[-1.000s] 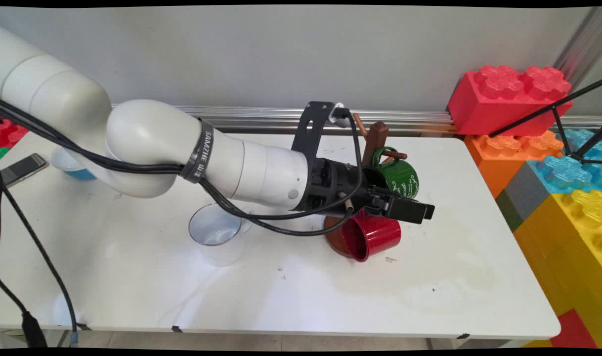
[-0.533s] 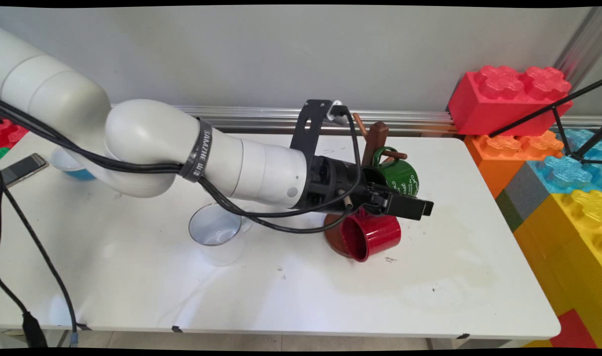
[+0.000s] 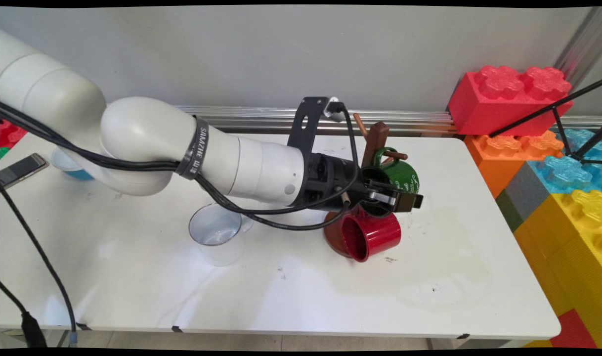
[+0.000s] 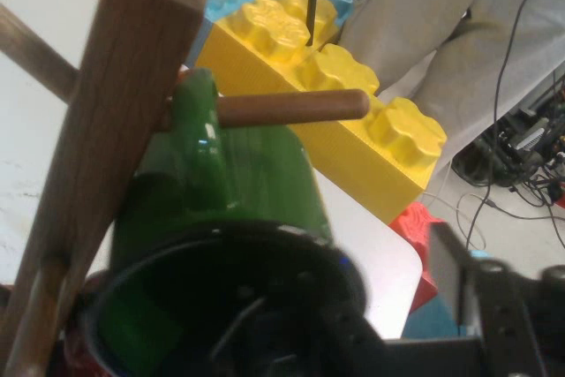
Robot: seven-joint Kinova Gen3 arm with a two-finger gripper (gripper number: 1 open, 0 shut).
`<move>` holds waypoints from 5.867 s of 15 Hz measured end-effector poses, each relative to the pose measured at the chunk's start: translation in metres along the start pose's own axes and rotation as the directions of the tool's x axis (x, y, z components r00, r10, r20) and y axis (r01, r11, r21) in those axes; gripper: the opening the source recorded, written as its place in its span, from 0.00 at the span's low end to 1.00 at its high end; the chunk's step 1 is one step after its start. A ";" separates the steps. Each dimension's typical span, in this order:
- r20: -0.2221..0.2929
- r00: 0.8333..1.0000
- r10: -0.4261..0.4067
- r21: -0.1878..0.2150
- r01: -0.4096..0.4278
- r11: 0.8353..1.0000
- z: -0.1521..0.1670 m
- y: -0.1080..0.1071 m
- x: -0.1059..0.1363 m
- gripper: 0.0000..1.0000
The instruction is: Pick up the green mug from the rack, then place the picked object on the table
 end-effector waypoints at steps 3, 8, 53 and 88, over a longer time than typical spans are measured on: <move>0.000 1.000 -0.004 0.007 0.004 1.000 -0.002 -0.001 0.001 0.00; -0.002 1.000 -0.013 0.019 0.013 1.000 -0.004 -0.004 0.002 0.00; 0.130 0.984 0.125 -0.153 -0.105 0.983 -0.054 0.068 0.007 0.00; 0.625 0.579 0.523 -0.100 -0.606 0.789 -0.156 -0.013 0.108 0.00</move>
